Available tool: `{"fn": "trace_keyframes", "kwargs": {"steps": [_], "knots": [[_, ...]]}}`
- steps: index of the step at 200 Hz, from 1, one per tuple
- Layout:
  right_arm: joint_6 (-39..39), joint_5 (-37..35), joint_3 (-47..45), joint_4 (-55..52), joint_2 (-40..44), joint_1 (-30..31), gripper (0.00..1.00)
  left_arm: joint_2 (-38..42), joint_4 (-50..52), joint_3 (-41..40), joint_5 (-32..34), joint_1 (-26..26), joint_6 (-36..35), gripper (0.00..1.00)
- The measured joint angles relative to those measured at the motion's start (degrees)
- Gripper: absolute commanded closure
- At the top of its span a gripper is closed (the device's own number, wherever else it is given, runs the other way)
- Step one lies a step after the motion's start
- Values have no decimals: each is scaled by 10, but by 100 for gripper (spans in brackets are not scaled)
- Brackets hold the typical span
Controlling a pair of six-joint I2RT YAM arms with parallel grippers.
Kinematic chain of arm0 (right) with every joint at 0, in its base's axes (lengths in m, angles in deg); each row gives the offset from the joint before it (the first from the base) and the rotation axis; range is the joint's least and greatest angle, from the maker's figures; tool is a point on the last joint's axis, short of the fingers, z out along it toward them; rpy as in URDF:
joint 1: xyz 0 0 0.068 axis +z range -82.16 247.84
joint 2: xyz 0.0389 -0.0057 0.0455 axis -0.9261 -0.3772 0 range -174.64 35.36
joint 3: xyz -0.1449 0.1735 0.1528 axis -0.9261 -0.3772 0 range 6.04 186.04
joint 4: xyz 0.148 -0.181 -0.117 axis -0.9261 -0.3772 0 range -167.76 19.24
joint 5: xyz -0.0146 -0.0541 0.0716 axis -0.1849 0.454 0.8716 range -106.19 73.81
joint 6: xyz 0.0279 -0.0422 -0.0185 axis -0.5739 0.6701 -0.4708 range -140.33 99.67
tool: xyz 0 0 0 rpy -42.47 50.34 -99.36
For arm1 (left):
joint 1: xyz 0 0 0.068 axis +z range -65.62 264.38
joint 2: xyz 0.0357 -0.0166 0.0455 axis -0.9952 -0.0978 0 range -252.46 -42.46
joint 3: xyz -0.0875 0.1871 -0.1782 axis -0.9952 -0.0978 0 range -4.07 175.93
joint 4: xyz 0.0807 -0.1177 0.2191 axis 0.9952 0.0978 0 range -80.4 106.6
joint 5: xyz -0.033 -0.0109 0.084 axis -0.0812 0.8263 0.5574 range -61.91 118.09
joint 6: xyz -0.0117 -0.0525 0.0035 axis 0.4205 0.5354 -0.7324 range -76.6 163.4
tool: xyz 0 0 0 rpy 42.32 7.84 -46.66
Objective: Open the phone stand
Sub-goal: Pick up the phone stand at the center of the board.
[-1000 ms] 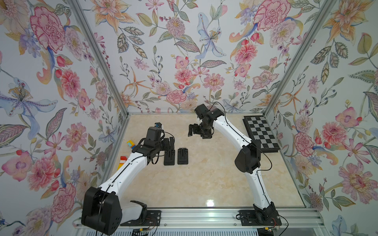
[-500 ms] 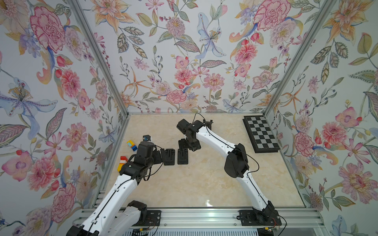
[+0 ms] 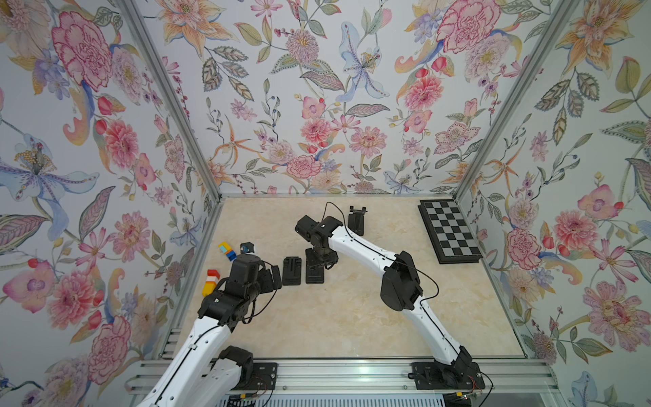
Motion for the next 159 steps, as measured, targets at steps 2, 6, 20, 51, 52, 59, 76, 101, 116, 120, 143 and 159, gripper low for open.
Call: {"fn": "trace_keyframes", "kwargs": {"steps": [2,6,20,51,52,59,76,101,116,120,143,159], "knots": [[0,0,0,0,-1,0,46,0,0,0,0,0,0,2],[0,0,0,1,-4,2,46,0,0,0,0,0,0,2],[0,0,1,2,-14,5,47,0,0,0,0,0,0,2],[2,0,4,16,-26,10,53,0,0,0,0,0,0,2],[2,0,4,16,-26,10,54,0,0,0,0,0,0,1],[4,0,4,17,-26,10,56,0,0,0,0,0,0,2],[5,0,9,17,-28,10,60,0,0,0,0,0,0,2],[8,0,11,18,-31,10,68,0,0,0,0,0,0,2],[8,0,12,19,-31,10,67,0,0,-3,0,0,0,2],[8,0,12,19,-31,10,66,0,0,-4,0,0,0,2],[9,0,14,18,-37,10,62,0,0,-7,0,0,0,2],[10,0,16,18,-41,10,68,0,0,-7,0,0,0,2]]}}
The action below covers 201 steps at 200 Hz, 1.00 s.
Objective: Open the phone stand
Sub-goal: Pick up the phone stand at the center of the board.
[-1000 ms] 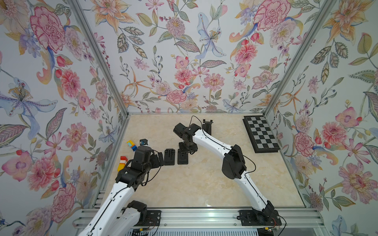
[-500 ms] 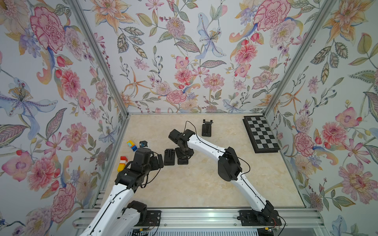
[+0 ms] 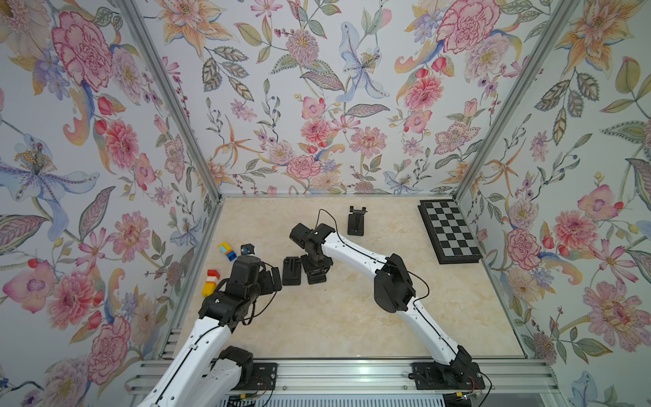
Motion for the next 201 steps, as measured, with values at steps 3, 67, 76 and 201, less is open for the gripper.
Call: {"fn": "trace_keyframes", "kwargs": {"steps": [3,67,76,201], "knots": [[0,0,1,0,0,0,70,0,0,0,0,0,0,2],[2,5,3,-1,-1,-3,100,-4,1,0,0,0,0,2],[2,7,3,-1,-1,-4,100,-8,1,1,0,0,0,2],[61,156,-3,35,63,-143,100,-328,-26,236,-78,0,-33,2]]}}
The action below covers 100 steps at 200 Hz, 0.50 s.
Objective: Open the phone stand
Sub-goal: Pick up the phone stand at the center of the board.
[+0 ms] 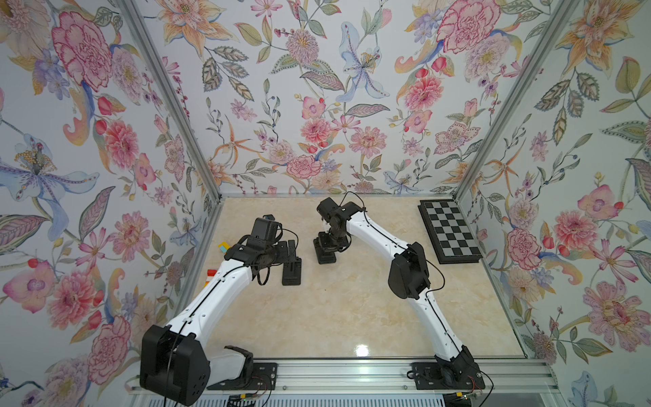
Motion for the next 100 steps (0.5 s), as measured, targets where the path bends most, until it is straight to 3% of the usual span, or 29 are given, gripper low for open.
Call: {"fn": "trace_keyframes", "kwargs": {"steps": [42,100], "knots": [[14,80,-7,31,50,-54,100,-98,-56,73,-71,0,14,2],[16,195,-36,96,81,-123,100,-182,-194,95,-176,7,79,2]]}}
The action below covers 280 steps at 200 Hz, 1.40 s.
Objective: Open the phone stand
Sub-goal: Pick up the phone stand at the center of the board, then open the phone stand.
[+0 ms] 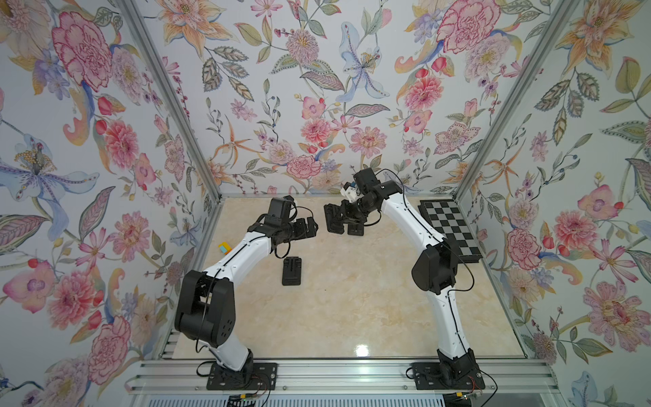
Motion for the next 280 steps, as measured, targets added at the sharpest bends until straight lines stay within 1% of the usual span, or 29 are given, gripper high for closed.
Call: {"fn": "trace_keyframes", "kwargs": {"steps": [41,75,103,126,151,186,206,231,280], "knots": [[-26,85,-58,76,14,-50,100,-38,-151,-8,-95,30,72,2],[-67,161,-125,175,25,-87,100,-77,-261,-8,-186,49,120,2],[-106,214,-172,262,34,-102,100,-112,-315,-2,-252,50,150,2],[-145,252,-205,337,44,-101,100,-130,-353,1,-285,50,173,2],[-209,290,-249,447,58,-99,100,-139,-394,5,-304,48,197,2],[-345,330,-314,649,64,-99,100,-156,-452,13,-317,42,237,2],[-414,341,-328,734,63,-99,100,-163,-472,13,-319,39,254,2],[-460,350,-327,803,63,-99,100,-167,-497,13,-322,36,275,2],[-490,355,-327,838,63,-98,100,-167,-555,13,-329,36,315,3]]}}
